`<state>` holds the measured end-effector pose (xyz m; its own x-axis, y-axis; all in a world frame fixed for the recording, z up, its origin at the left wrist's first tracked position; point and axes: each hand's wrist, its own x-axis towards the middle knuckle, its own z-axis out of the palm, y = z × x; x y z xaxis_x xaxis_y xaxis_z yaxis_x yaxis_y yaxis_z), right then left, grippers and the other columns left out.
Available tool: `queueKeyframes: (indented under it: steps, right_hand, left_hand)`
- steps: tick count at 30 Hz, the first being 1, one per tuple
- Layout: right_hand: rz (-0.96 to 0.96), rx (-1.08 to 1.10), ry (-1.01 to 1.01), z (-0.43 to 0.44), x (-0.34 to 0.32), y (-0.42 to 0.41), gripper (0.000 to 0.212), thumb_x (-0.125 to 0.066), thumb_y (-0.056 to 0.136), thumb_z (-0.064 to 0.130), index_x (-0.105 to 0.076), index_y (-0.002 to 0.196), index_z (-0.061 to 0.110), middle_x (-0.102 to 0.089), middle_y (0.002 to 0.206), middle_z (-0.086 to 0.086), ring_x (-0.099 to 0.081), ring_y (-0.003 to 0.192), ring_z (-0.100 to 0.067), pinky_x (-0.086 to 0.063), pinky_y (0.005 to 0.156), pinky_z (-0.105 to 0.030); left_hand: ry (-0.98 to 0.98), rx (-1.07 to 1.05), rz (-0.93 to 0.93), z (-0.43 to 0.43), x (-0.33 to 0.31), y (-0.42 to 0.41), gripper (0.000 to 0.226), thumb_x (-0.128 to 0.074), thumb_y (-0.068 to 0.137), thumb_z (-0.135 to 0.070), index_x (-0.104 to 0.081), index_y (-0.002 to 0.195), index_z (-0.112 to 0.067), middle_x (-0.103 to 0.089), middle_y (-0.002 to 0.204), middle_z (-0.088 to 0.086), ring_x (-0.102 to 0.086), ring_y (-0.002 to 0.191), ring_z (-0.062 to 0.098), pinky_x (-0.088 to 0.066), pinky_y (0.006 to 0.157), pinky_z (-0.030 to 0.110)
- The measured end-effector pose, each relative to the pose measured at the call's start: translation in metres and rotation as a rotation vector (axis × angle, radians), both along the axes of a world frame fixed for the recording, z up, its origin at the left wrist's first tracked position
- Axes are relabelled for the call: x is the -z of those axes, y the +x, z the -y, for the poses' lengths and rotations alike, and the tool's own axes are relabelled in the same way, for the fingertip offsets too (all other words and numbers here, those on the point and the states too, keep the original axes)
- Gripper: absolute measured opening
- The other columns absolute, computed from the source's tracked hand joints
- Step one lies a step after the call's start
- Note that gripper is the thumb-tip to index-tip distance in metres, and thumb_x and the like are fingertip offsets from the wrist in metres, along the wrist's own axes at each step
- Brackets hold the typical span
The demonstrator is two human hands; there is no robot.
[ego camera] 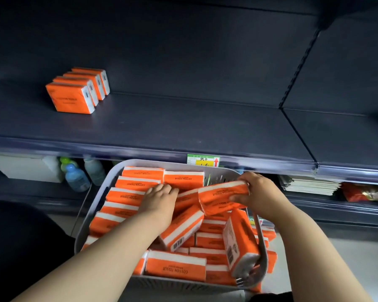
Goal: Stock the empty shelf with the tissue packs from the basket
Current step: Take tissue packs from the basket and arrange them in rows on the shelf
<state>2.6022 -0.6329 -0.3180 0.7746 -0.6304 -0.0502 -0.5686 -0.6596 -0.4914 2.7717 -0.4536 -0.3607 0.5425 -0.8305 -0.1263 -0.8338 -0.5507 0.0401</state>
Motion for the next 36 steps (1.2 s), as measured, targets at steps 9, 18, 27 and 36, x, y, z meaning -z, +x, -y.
queueKeyframes:
  steps: [9,18,27,36]
  right_hand:
    - [0.123,0.167,0.172,0.001,-0.001,0.002,0.037,-0.072,0.077,0.042,-0.051,0.106,0.032,-0.058,0.084,0.016,-0.057,0.074,-0.004,-0.046,0.061,-0.025]
    - [0.213,0.331,0.141,-0.002,-0.003,0.011,0.043,-0.063,0.082,0.051,-0.055,0.109,0.018,-0.06,0.091,0.0,-0.056,0.078,-0.018,-0.037,0.058,-0.027]
    - [0.243,0.344,0.154,-0.009,0.003,0.014,0.035,-0.06,0.086,0.045,-0.051,0.107,0.018,-0.055,0.08,0.008,-0.053,0.066,-0.005,-0.036,0.049,-0.02]
    - [0.419,0.316,0.248,-0.02,-0.011,0.02,0.029,-0.069,0.08,0.042,-0.05,0.098,0.029,-0.061,0.086,0.011,-0.062,0.068,-0.013,-0.042,0.054,-0.023]
  left_hand:
    - [0.089,0.039,-0.013,0.002,-0.004,-0.002,0.036,-0.054,0.088,-0.035,-0.045,0.122,-0.026,-0.059,0.121,0.001,-0.043,0.12,0.022,-0.023,0.102,0.034]
    - [-0.012,-0.011,-0.124,-0.008,-0.011,0.005,0.044,-0.056,0.084,-0.051,-0.047,0.125,-0.036,-0.062,0.113,-0.011,-0.048,0.112,0.02,-0.022,0.104,0.036]
    - [-0.191,-0.07,-0.343,-0.016,-0.015,0.024,0.053,-0.065,0.08,-0.041,-0.049,0.13,-0.031,-0.056,0.127,-0.005,-0.047,0.118,0.016,-0.04,0.097,0.027]
    - [-0.503,-0.117,-0.356,-0.027,-0.06,0.041,0.049,-0.078,0.072,-0.03,-0.058,0.117,-0.028,-0.06,0.112,-0.012,-0.054,0.108,0.009,-0.036,0.084,0.016]
